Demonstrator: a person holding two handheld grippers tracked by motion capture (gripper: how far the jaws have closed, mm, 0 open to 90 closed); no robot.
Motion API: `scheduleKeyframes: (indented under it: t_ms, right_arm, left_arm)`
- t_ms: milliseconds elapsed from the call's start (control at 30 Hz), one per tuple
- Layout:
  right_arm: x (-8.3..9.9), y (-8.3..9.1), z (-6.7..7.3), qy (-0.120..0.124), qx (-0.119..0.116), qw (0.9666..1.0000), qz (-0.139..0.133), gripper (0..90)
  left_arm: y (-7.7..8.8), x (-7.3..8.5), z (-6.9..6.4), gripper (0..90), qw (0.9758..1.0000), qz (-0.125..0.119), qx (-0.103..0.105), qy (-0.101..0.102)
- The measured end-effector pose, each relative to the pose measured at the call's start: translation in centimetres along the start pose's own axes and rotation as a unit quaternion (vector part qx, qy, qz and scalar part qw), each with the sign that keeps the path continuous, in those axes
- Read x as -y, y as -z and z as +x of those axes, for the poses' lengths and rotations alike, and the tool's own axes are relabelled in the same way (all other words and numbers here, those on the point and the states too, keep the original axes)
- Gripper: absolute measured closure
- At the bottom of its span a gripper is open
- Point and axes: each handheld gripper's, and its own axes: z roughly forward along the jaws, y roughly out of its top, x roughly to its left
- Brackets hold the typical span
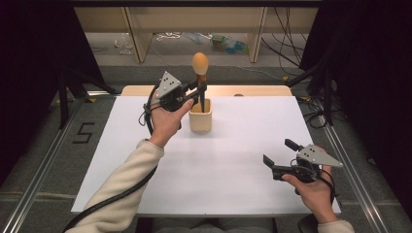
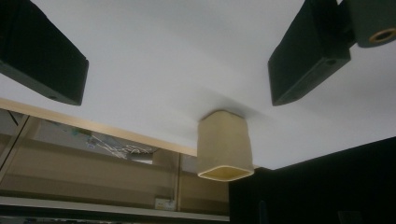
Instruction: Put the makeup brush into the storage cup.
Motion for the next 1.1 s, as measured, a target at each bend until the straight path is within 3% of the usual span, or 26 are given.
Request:
scheduleKeyframes:
  t_ms: [1100]
  right_arm:
    - [0.0,0.0,-0.1,-0.003,0.001,1.0000,0.002,6.1]
  left_arm:
    - [-1.4,0.1,0.9,68.7,0.9999,-0.007,-0.008,0.000]
